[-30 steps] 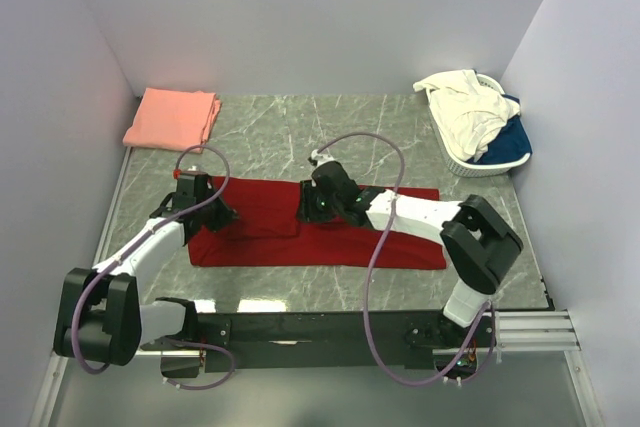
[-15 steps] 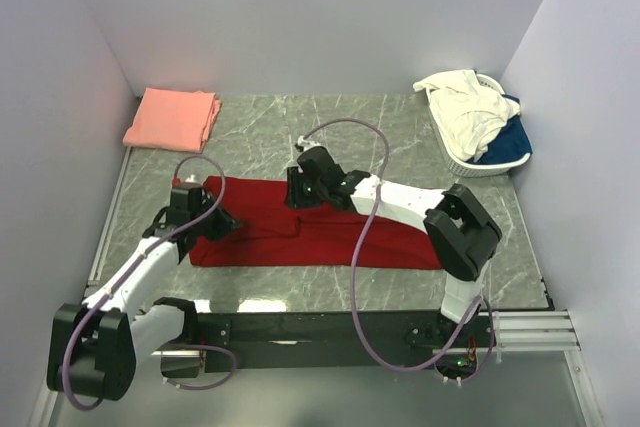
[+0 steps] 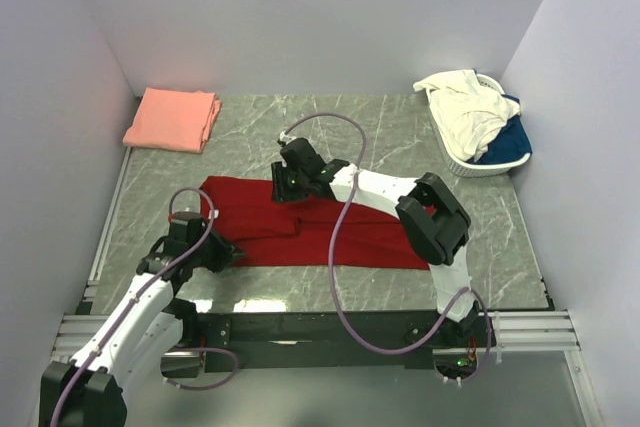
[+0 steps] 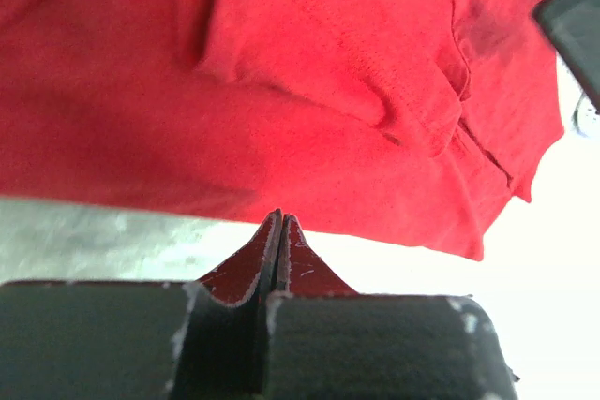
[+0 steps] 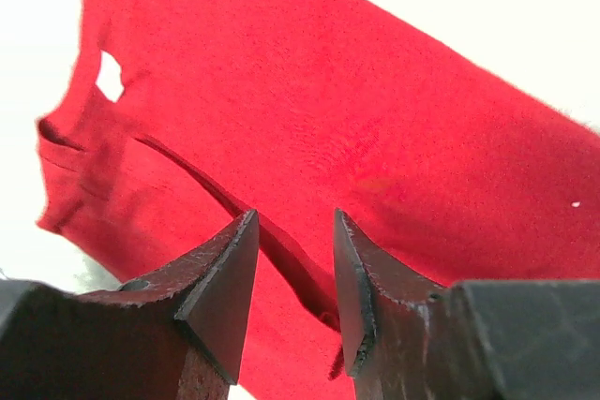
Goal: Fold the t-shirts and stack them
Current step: Fold the tshirt
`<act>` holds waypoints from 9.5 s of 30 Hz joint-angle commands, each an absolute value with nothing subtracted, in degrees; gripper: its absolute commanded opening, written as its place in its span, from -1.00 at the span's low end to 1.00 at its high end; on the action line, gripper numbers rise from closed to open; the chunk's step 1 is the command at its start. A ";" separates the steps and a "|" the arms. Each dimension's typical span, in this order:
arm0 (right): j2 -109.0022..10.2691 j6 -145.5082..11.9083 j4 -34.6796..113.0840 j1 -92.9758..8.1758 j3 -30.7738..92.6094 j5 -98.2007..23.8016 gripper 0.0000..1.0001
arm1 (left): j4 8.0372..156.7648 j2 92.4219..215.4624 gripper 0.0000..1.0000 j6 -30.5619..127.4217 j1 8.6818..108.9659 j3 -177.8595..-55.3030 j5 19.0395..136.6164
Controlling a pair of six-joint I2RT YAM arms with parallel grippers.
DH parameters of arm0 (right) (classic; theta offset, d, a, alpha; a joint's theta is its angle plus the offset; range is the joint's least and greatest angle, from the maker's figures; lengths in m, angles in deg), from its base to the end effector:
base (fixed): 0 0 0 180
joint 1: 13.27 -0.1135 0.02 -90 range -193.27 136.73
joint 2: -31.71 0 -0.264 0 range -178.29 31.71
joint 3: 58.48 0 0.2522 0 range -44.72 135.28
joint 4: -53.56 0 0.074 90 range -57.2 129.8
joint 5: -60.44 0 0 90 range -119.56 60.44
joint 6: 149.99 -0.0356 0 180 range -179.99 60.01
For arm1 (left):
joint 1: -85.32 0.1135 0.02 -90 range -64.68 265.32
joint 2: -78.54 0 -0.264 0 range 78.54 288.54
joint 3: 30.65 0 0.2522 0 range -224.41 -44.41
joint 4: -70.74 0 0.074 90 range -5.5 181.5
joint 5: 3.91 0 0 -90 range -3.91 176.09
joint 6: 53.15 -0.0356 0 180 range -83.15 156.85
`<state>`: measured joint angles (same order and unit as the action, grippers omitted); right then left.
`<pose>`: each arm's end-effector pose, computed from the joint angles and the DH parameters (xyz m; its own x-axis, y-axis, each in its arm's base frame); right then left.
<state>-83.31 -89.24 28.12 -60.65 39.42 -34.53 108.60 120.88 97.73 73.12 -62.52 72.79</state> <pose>0.3047 0.3357 0.2044 -0.7789 -0.1276 -0.6140 -0.4535 0.7908 0.4110 0.1401 -0.0387 0.1643 -0.6656 -0.7259 -0.1734 -0.4650 0.5851 -0.6644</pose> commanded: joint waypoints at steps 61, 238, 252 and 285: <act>-69.36 -89.08 37.25 -70.40 13.47 -33.87 -0.38 | 95.67 162.93 -0.85 91.51 74.60 -85.82 78.97; -43.00 -100.06 27.06 -58.97 -4.38 -31.06 0.04 | 87.15 180.50 -0.45 84.92 67.04 -112.02 82.92; -45.63 -102.79 29.60 -63.99 -8.33 -28.59 0.03 | 87.93 180.29 -0.60 89.06 58.43 -101.71 85.91; -37.56 -101.29 24.94 -56.69 -9.02 -33.51 0.03 | 96.37 162.76 -0.28 86.15 64.93 -97.70 83.63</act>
